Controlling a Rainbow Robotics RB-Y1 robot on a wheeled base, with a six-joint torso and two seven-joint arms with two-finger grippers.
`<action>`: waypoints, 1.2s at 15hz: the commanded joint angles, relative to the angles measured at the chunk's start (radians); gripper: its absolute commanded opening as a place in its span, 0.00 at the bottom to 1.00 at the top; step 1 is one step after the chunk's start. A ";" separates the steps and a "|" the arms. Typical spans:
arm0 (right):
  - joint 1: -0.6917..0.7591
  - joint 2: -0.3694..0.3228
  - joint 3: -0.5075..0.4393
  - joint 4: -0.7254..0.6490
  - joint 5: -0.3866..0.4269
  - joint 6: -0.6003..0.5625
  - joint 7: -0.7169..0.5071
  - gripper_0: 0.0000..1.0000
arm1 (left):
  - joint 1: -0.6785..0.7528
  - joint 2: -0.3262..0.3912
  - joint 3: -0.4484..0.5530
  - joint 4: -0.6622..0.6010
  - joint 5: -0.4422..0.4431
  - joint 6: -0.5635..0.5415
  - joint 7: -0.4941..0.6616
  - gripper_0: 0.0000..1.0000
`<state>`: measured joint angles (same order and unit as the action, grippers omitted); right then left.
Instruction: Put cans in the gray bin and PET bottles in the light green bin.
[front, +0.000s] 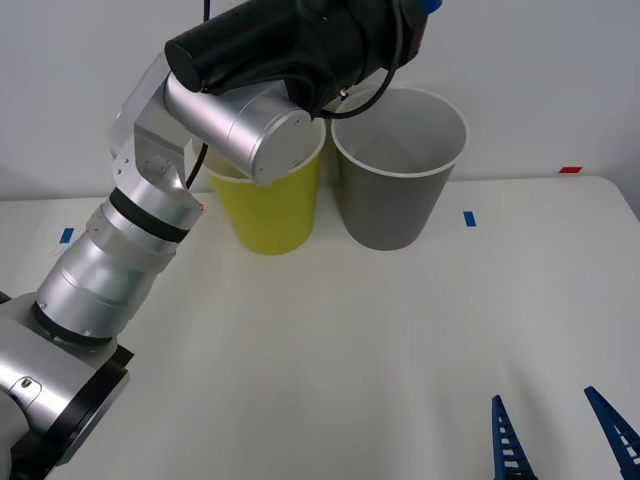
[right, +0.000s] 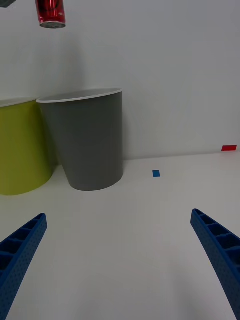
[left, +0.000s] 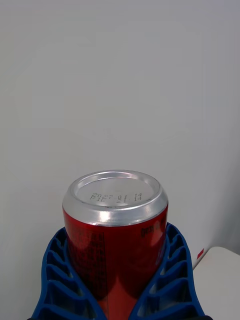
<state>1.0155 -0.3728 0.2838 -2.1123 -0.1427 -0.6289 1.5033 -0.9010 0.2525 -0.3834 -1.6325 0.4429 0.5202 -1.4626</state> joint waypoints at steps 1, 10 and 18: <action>0.000 0.000 0.000 0.000 0.000 0.000 0.000 1.00 | -0.004 -0.035 -0.006 0.063 -0.009 -0.062 -0.001 0.00; 0.000 0.000 0.000 0.000 0.000 0.000 0.000 1.00 | -0.009 -0.041 -0.042 0.152 -0.047 -0.149 -0.001 0.00; 0.000 0.000 0.000 0.000 0.000 0.000 0.000 1.00 | -0.009 -0.062 -0.071 0.224 -0.047 -0.253 0.038 0.00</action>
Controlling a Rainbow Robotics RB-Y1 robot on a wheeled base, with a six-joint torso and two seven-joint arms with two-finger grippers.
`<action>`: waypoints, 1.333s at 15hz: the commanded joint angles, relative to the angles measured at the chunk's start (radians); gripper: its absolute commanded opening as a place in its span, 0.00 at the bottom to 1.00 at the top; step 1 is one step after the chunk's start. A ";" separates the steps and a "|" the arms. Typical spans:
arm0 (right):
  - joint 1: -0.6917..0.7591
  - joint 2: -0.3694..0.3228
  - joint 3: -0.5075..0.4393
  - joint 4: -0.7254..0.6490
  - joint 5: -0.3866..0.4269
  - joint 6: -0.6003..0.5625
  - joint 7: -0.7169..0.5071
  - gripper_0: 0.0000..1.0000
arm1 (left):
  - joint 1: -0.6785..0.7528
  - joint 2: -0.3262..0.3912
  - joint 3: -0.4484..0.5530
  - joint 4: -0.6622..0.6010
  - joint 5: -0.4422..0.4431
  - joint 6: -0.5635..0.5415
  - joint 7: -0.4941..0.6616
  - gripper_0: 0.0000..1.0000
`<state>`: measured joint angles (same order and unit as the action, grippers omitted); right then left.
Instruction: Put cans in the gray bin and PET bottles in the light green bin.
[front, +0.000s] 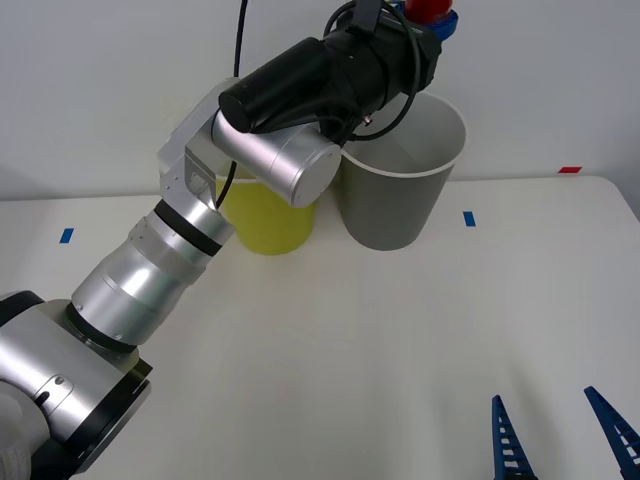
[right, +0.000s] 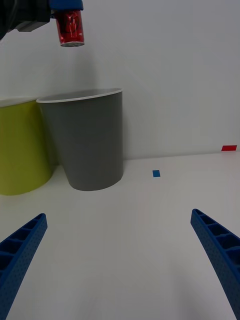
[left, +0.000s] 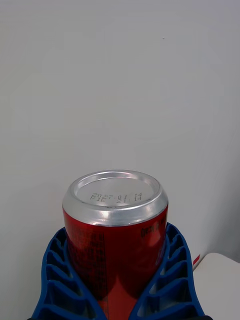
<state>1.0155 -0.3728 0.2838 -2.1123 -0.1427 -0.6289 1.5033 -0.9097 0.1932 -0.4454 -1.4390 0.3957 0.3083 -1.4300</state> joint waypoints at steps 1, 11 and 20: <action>0.000 0.000 0.000 0.000 0.000 0.000 0.000 1.00 | 0.000 -0.003 -0.009 0.031 -0.001 -0.041 0.006 0.00; 0.000 0.000 0.000 0.000 0.000 0.000 0.000 1.00 | 0.000 -0.003 -0.009 0.029 0.000 -0.048 0.014 1.00; 0.000 0.000 0.000 0.000 0.000 0.000 0.000 1.00 | 0.000 0.006 -0.018 0.000 0.006 -0.046 0.025 1.00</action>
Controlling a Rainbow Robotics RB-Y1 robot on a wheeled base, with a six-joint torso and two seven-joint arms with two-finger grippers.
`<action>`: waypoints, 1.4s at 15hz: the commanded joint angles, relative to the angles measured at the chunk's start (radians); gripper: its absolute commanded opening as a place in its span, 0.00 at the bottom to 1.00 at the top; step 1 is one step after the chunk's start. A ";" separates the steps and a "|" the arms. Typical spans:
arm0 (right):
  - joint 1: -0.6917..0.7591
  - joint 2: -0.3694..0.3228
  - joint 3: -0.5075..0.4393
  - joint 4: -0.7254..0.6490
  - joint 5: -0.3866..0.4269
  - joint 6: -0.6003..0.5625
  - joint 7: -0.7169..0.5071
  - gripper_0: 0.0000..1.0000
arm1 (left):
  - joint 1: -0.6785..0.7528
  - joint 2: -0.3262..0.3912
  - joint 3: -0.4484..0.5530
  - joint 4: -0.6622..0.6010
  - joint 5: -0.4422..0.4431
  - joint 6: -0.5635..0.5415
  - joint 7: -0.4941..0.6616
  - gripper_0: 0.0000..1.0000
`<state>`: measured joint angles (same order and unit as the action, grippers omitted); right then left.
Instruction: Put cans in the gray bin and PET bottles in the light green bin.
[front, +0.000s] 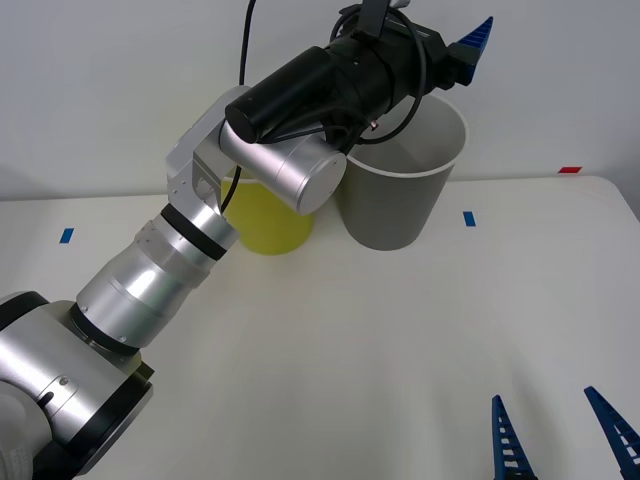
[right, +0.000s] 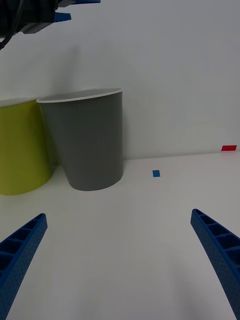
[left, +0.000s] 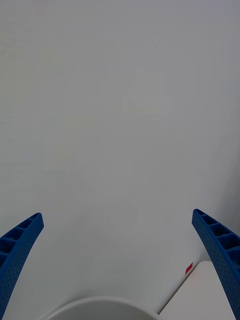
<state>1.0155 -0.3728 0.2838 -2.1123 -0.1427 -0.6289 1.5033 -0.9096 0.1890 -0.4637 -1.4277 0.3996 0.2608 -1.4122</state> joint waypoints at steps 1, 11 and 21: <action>0.000 0.000 0.000 0.000 0.000 0.000 0.000 1.00 | 0.001 0.021 0.000 -0.034 0.005 0.028 0.009 1.00; 0.000 0.000 0.000 0.000 0.000 0.000 0.000 1.00 | 0.304 0.181 0.254 -0.698 0.005 0.569 -0.097 1.00; 0.000 0.000 0.000 0.000 0.000 0.000 0.000 1.00 | 0.831 0.340 0.499 -1.100 0.090 0.528 -0.088 1.00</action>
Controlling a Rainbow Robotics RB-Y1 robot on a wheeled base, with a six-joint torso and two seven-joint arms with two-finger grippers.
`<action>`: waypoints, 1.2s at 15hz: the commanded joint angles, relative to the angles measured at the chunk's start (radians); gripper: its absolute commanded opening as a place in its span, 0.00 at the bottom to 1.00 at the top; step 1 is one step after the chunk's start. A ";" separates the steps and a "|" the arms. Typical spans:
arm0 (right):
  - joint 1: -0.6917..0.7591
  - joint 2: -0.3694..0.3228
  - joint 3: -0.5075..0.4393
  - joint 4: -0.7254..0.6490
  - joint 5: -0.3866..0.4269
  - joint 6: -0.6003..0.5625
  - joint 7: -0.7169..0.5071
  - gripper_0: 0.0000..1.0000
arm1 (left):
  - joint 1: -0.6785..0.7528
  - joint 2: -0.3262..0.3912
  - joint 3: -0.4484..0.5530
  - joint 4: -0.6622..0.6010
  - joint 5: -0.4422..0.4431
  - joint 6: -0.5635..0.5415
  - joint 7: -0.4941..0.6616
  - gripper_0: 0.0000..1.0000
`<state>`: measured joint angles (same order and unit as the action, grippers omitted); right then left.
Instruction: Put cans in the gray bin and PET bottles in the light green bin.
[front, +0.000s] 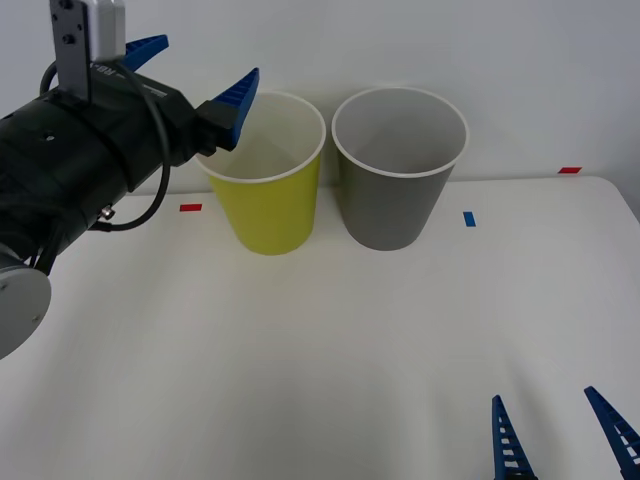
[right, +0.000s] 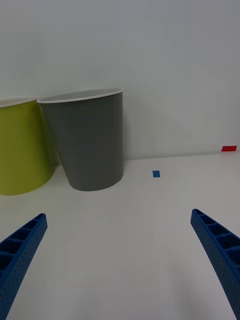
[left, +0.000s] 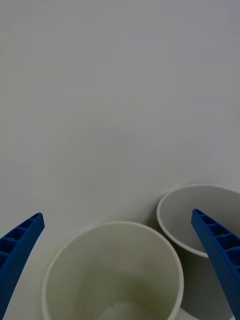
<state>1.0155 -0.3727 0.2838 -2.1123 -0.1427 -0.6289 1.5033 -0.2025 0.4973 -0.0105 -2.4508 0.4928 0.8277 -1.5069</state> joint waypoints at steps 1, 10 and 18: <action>0.000 0.000 0.000 0.000 0.000 0.000 0.000 1.00 | 0.195 0.040 0.063 -0.099 -0.003 -0.084 0.008 1.00; 0.000 0.000 0.000 0.000 0.000 0.000 0.000 1.00 | 0.591 0.047 0.043 -0.112 -0.033 -0.467 -0.001 1.00; 0.000 0.000 0.000 0.000 0.000 0.000 0.000 1.00 | 0.810 0.021 -0.052 -0.020 -0.048 -0.760 -0.024 1.00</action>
<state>1.0155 -0.3727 0.2838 -2.1123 -0.1427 -0.6289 1.5033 0.5780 0.5203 -0.0442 -2.4730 0.4470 0.0931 -1.5263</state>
